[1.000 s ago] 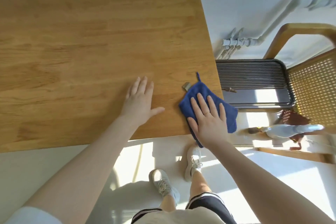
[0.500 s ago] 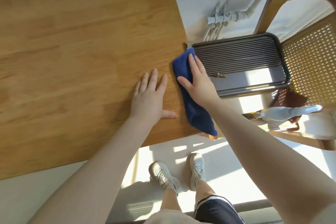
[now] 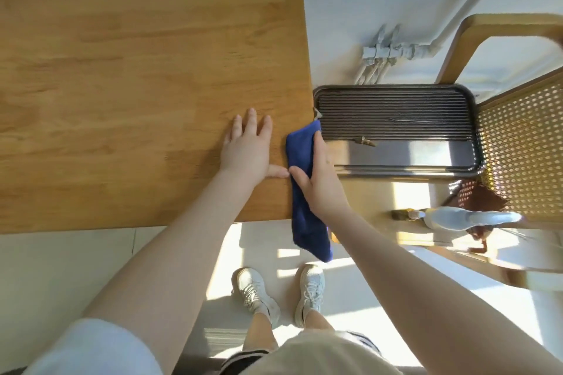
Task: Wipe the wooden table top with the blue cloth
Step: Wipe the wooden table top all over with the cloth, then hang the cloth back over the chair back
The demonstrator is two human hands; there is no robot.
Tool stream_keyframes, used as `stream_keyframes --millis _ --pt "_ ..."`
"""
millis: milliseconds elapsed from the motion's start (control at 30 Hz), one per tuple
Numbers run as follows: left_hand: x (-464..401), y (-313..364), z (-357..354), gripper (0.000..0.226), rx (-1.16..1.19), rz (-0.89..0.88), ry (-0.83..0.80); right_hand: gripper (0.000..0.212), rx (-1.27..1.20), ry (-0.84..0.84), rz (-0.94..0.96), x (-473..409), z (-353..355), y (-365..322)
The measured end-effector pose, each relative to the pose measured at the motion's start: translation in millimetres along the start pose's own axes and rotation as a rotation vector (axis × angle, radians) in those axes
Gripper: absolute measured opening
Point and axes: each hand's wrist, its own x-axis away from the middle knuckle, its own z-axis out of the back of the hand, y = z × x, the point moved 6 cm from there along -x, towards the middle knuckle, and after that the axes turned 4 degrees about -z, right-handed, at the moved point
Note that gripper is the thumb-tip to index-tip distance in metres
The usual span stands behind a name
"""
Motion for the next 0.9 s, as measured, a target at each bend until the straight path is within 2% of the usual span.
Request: stream_keyframes --millis 133,200,267,367,433,500,567,667,767,900 --pt "12.0 -0.4 2.5 0.103 0.037 0.001 0.016 0.069 0.238 -0.111 -0.044 45.4 -2.4 10.1" --pt "28.0 3.7 7.9 0.091 0.179 -0.026 0.075 0.053 0.406 -0.118 -0.039 46.0 11.1 3.2" --pt "48.0 5.0 18.3 0.076 0.42 -0.076 0.124 0.04 0.471 -0.042 -0.05 40.8 32.0 -16.4" --pt "77.0 -1.0 29.7 0.057 0.764 -0.114 0.138 0.035 0.268 0.032 0.053 41.1 45.6 -60.2" --pt "93.1 -10.9 37.1 0.051 1.064 -0.068 0.166 0.033 0.092 -0.045 0.128 46.6 35.9 -91.0" --pt "107.1 -26.8 47.6 0.041 1.259 -0.005 0.248 0.048 -0.02 -0.137 0.159 53.4 19.8 -119.6" --pt "121.5 -47.1 61.9 0.032 1.221 0.024 0.339 0.066 -0.084 -0.222 0.179 56.7 1.7 -146.5" --pt "145.2 -86.5 83.4 0.03 1.174 0.068 0.468 0.074 -0.084 -0.356 0.249 58.9 -33.2 -189.5" --pt "166.0 -137.6 98.7 0.032 1.174 0.109 0.54 0.074 -0.106 -0.483 0.294 59.9 -72.8 -232.2" --pt "205.3 -218.0 111.9 0.012 1.351 0.048 0.642 0.056 -0.311 -0.605 0.216 55.0 -140.7 -280.4"
